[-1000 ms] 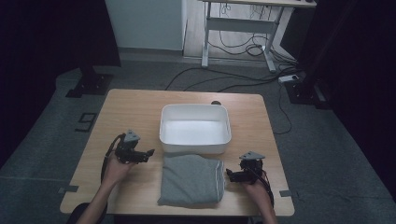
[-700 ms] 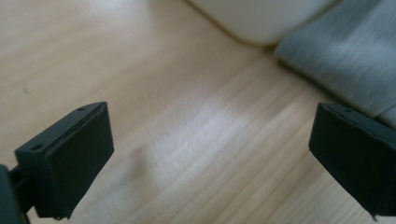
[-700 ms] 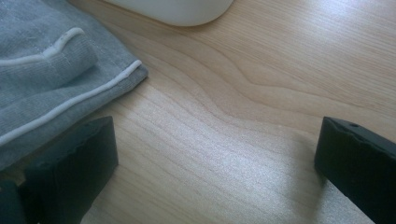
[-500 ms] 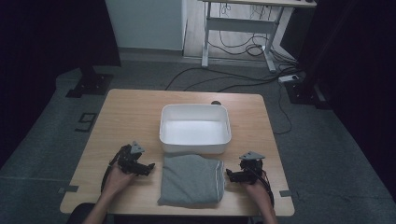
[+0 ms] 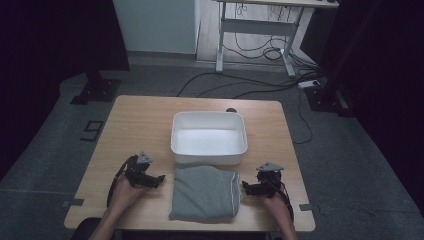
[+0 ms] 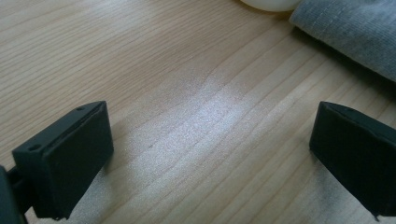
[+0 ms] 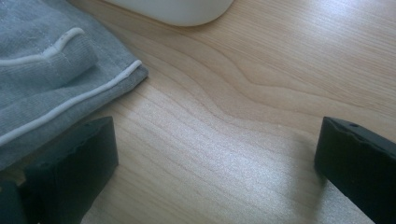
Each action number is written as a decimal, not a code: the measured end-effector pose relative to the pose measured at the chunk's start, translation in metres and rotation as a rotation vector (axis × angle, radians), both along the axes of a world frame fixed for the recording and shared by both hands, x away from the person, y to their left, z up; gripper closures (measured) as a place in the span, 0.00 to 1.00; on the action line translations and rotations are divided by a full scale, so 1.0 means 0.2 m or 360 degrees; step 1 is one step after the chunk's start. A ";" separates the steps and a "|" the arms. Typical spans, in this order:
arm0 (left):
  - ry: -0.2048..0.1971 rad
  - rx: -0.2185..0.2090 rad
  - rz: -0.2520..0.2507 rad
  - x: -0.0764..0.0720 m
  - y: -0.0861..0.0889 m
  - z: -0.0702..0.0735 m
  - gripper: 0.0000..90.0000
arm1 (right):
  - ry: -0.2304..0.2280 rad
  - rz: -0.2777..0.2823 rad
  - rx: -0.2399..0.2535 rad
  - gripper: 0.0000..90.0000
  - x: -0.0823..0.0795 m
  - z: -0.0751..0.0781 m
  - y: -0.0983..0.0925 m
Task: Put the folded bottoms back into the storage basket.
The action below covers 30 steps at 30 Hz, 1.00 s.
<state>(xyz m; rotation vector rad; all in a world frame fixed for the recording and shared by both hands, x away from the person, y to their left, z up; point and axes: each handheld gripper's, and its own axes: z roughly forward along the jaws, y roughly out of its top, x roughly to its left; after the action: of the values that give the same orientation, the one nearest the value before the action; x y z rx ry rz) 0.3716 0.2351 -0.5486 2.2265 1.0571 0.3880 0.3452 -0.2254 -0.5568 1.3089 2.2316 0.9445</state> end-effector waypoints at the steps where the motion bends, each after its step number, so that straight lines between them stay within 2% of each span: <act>1: 0.0000 0.0000 0.0000 0.00 0.00 0.00 0.00 | 0.0000 0.0000 0.0000 0.00 0.00 0.00 0.00; 11: 0.0002 -0.0003 0.0025 0.00 -0.01 0.00 0.00 | 0.0007 0.0010 0.0000 0.00 -0.01 0.00 0.00; 17: 0.0004 -0.0003 0.0000 0.00 0.00 0.00 0.00 | 0.0039 -0.0005 0.0012 0.01 -0.01 0.02 -0.02; 20: 0.0038 -0.0011 0.0011 0.01 0.01 0.01 0.00 | 0.0020 -0.0012 0.0008 0.01 -0.02 0.04 -0.02; 24: 0.0084 -0.0068 0.0031 0.01 0.02 0.03 0.02 | 0.0012 -0.0002 0.0025 0.02 -0.04 0.08 -0.02; 30: 0.0047 -0.0067 0.0006 -0.03 0.00 0.08 0.04 | 0.0014 0.0020 0.0057 0.03 -0.09 0.12 -0.02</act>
<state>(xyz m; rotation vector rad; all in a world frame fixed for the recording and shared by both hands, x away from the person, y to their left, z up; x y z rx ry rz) 0.3651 0.2357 -0.5333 2.1992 1.0751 0.3324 0.3272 -0.2290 -0.5326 1.3187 2.2418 0.9889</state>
